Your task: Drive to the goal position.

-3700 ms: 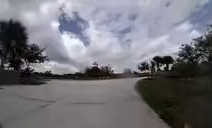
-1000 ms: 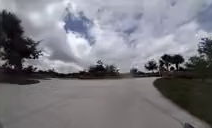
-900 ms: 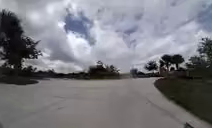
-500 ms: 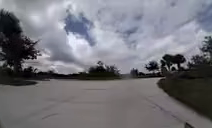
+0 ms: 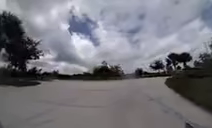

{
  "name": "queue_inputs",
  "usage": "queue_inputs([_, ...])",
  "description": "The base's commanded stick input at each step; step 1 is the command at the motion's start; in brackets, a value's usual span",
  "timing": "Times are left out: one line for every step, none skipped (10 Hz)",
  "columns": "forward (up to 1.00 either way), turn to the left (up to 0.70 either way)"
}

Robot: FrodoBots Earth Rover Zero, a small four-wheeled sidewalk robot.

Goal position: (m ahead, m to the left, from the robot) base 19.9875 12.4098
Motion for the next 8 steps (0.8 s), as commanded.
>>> queue_inputs([0.6, 0.04])
queue_inputs([0.6, 0.04])
queue_inputs([0.6, 0.04])
queue_inputs([0.6, 0.04])
queue_inputs([0.6, 0.04])
queue_inputs([0.6, 0.04])
queue_inputs([0.61, 0.04])
queue_inputs([0.6, 0.04])
